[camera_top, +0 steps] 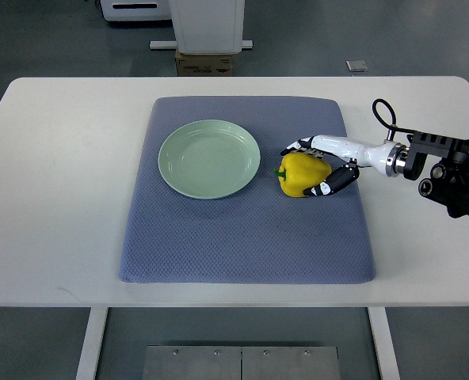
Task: Place yellow pepper on plate with right hand
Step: 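Lift the pepper with the right hand and lower it onto the green plate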
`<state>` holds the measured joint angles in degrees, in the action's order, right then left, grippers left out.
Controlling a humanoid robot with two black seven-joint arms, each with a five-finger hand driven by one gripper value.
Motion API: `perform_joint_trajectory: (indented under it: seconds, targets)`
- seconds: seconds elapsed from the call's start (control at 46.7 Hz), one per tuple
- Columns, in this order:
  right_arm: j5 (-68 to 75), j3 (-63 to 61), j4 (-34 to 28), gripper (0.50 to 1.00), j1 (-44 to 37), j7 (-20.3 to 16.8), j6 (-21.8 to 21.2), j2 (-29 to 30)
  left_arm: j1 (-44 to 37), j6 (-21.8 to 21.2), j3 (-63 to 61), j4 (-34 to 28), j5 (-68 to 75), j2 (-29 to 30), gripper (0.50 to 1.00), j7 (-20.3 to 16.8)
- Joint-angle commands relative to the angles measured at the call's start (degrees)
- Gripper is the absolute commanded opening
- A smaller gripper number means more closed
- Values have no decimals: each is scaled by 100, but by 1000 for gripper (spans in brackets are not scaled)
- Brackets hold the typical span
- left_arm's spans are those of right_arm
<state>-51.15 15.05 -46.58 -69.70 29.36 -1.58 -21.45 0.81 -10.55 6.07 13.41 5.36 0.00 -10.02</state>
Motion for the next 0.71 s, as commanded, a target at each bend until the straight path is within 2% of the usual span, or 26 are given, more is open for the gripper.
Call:
perform_joint_trajectory:
  seconds: [0.0, 0.278, 0.471, 0.685]
  targets:
    - [26, -142, -1, 500, -132, -62, -1, 0, 7, 0, 0, 4, 0, 0, 1000, 0]
    - [114, -275, 43, 500, -738, -448, -27, 422, 7, 0, 0, 4, 0, 0, 1000, 0]
    - [176, -275, 272, 500, -1002, -668, -27, 1089, -2, 0, 0, 4, 0, 0, 1000, 0]
    - [184, -248, 808, 500, -1134, -783, -71, 2038, -2, 0, 0, -5, 0, 0, 1000, 0]
